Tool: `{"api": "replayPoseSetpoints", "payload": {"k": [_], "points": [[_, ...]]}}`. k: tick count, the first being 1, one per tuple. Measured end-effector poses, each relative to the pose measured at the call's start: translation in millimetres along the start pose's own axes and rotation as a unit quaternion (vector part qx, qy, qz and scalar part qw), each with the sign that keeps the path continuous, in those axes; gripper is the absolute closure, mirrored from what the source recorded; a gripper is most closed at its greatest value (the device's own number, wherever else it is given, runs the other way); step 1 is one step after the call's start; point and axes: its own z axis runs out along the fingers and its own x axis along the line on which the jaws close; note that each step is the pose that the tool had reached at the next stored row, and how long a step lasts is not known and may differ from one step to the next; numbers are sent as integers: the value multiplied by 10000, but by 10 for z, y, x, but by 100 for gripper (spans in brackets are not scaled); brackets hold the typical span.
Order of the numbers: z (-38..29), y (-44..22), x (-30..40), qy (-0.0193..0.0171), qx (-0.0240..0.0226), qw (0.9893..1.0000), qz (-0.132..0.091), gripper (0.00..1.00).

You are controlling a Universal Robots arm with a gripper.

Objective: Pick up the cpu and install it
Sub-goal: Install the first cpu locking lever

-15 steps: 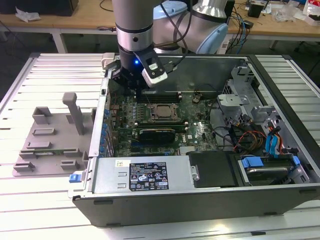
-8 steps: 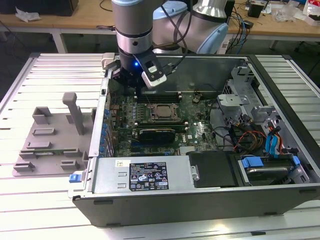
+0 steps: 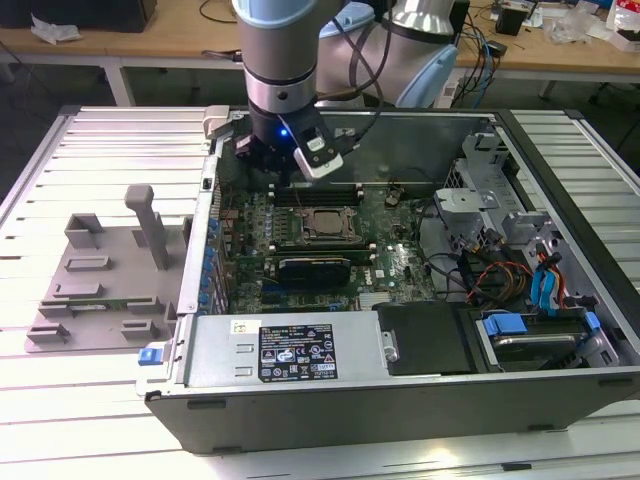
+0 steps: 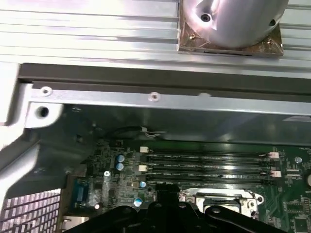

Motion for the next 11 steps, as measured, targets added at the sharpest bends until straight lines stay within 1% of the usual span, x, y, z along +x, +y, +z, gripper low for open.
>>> {"api": "replayPoseSetpoints", "payload": {"k": [2, 3, 4, 7, 9, 10, 11], "points": [[3, -3, -52, 2, 6, 10000, 0, 89], [7, -6, -106, 3, 14, 10000, 0, 89], [10, -8, -164, 3, 29, 10000, 1, 89], [13, -13, -263, 6, 83, 10000, 2, 89], [15, -15, -314, 7, 116, 9999, 2, 89], [15, -16, -329, 8, 123, 9999, 1, 89], [15, -16, -329, 8, 124, 9999, 2, 89]]}}
